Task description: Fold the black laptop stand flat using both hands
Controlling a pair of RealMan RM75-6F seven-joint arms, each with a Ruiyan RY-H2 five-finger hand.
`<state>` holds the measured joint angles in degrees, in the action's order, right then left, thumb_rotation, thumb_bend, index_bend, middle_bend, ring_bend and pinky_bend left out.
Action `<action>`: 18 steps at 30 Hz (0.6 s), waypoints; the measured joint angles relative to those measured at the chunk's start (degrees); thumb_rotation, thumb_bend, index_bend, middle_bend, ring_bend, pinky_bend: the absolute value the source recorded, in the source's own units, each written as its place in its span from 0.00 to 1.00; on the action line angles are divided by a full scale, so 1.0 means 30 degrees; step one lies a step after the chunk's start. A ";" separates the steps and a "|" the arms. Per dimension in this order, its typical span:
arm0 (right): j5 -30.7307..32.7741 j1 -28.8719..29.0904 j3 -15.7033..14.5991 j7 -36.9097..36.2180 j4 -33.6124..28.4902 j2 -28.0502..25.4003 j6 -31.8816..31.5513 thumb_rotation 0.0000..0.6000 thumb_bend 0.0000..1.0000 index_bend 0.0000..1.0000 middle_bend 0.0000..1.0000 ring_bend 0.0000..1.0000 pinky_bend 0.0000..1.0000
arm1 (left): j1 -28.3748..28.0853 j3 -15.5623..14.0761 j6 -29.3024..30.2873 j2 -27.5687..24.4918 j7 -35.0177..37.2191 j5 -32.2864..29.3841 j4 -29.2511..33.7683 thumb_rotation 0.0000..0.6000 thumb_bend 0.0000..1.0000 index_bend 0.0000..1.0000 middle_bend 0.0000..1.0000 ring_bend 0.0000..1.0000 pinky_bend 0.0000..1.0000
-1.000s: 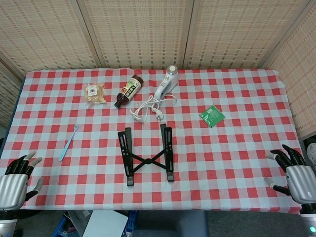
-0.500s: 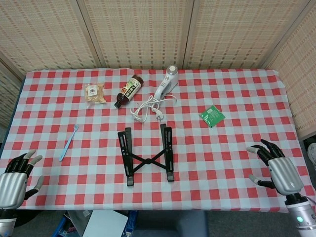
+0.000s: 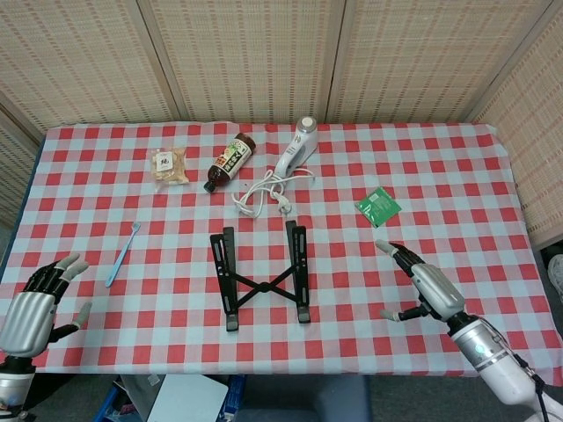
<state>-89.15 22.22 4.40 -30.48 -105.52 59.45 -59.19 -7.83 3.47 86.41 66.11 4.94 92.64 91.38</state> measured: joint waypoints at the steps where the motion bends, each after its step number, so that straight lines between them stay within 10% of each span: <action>1: 0.0162 0.0329 0.0099 -0.0427 0.0057 0.0170 0.0391 1.00 0.04 0.00 0.06 0.00 0.07 | -0.0240 0.0062 -0.0236 -0.0051 0.0661 0.0033 -0.0003 0.69 0.28 0.14 0.14 0.15 0.20; 4: 0.0778 0.1314 0.0386 -0.1203 0.0240 0.0748 0.1484 1.00 0.02 0.00 0.05 0.00 0.07 | -0.1154 0.0264 -0.1197 -0.0216 0.3024 0.0124 -0.0020 0.28 0.25 0.11 0.14 0.16 0.22; 7: 0.1485 0.2024 0.0638 -0.1950 0.0432 0.1424 0.2448 1.00 0.00 0.00 0.04 0.00 0.07 | -0.2257 0.0487 -0.2382 -0.0330 0.5337 0.0190 -0.0091 0.08 0.23 0.10 0.14 0.16 0.22; 18: 0.3169 0.3315 0.1278 -0.2009 0.2048 0.4477 0.3535 1.00 0.00 0.00 0.04 0.00 0.01 | -0.6316 0.1637 -0.7060 0.0959 1.0459 -0.1138 -0.1714 0.00 0.20 0.11 0.14 0.18 0.24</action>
<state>-79.64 32.16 8.23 -36.51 -99.37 72.88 -48.58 -26.78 8.38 65.23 68.99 36.31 89.23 86.23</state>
